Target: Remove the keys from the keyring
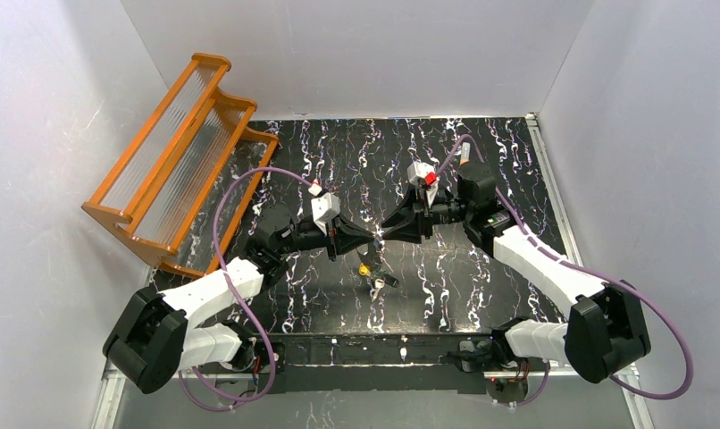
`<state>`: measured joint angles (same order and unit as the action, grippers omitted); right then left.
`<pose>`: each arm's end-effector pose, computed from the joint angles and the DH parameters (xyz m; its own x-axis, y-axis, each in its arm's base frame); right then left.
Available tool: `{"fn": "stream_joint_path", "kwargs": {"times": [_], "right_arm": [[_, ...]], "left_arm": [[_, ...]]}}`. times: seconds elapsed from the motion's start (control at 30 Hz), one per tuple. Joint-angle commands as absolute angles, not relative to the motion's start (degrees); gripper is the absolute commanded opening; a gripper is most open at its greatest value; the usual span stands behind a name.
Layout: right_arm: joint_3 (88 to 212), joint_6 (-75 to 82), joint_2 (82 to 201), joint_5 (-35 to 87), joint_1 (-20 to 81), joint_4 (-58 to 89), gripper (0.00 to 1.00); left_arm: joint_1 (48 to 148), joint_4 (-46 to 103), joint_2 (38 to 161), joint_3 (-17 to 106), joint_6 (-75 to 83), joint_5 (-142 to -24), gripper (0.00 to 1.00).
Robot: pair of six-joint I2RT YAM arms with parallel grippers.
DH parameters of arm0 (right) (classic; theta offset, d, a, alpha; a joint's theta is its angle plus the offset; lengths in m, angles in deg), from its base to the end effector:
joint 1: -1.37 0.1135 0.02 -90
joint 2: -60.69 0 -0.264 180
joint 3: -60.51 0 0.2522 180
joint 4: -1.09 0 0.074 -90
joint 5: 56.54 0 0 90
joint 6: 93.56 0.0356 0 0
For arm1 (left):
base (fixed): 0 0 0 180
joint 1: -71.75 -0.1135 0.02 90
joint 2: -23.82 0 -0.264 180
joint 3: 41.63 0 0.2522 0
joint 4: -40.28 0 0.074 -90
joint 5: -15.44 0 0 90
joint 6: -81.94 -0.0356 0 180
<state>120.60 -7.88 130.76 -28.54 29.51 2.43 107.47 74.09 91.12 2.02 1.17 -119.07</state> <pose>0.2209 0.1538 0.3002 -0.0984 -0.0927 -0.9908 -0.9951 -0.0013 0.0990 0.1859 -0.1644 0.2734 -0.0153 -0.1299 -0.9914 0.9869 0.1573 -0.0358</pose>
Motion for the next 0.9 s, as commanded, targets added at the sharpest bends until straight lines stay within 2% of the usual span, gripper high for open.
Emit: {"fn": "stream_joint_path", "kwargs": {"times": [0.0, 0.53, 0.87], "right_arm": [[121.6, -7.0, 131.8, -32.6, 29.6, -2.4, 0.40], [120.8, -6.3, 136.5, -34.0, 31.7, -5.6, 0.23], [119.2, -6.7, 134.8, -34.3, 31.7, -5.5, 0.27]], "left_arm": [[107.1, 77.1, 90.5, 4.9, 1.6, -121.2, 0.00], [107.1, 80.3, 90.5, 4.6, 3.9, -121.1, 0.00], [107.1, 80.6, 90.6, 3.9, 3.5, -119.5, 0.00]]}}
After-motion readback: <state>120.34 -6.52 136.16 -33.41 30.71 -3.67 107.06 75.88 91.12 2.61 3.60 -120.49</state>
